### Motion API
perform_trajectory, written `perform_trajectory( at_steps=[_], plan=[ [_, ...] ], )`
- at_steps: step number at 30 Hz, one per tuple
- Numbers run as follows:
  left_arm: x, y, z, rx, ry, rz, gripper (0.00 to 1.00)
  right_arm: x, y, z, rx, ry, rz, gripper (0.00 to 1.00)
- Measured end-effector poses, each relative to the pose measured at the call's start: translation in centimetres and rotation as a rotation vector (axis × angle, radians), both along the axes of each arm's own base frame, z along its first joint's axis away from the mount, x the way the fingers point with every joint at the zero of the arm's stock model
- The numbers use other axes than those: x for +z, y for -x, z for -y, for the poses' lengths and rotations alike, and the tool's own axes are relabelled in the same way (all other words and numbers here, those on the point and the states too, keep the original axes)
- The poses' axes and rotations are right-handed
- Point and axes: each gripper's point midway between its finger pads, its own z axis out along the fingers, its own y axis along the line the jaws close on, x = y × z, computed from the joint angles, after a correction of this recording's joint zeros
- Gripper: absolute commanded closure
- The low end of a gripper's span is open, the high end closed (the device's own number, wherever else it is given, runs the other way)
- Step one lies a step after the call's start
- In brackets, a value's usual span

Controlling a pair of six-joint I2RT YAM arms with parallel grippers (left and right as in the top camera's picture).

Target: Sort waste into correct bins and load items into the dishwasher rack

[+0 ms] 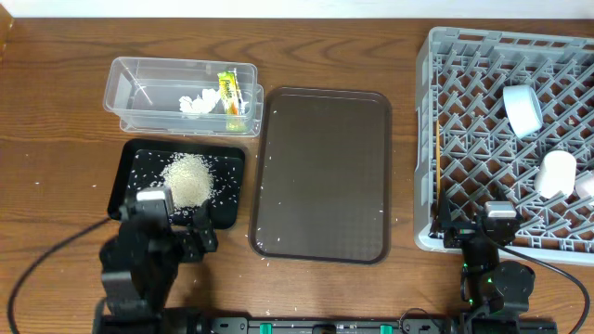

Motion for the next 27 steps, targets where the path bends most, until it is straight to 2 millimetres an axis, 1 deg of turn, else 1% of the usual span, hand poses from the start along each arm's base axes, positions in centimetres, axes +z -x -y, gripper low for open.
perform_trajectory(
  at_steps=[3,7,12,18,23,27],
  plan=[
    [-1.3,-0.7,-0.1,0.004,-0.005,0.102,0.04,0.0,0.0,0.0,0.0,0.0,-0.001,0.01],
    [-2.9,-2.2,-0.5,0.021,-0.018,0.247,0.04,0.0,0.0,0.0,-0.001,0.0,0.0,0.01],
    [-4.1,-3.4,-0.9,0.038,-0.031,0.384,0.04,0.0,0.0,0.0,-0.001,0.0,-0.001,0.01],
    [-4.0,-3.5,-1.1,0.049,-0.051,0.405,0.04,0.0,0.0,0.0,-0.002,0.001,-0.001,0.01],
    [-4.0,-3.5,-0.4,0.021,-0.049,0.405,0.04,0.0,0.0,0.0,-0.002,0.001,0.0,0.01],
    [-4.0,-3.5,-0.3,0.017,-0.048,0.405,0.04,0.0,0.0,0.0,-0.002,0.001,-0.001,0.01]
  ],
)
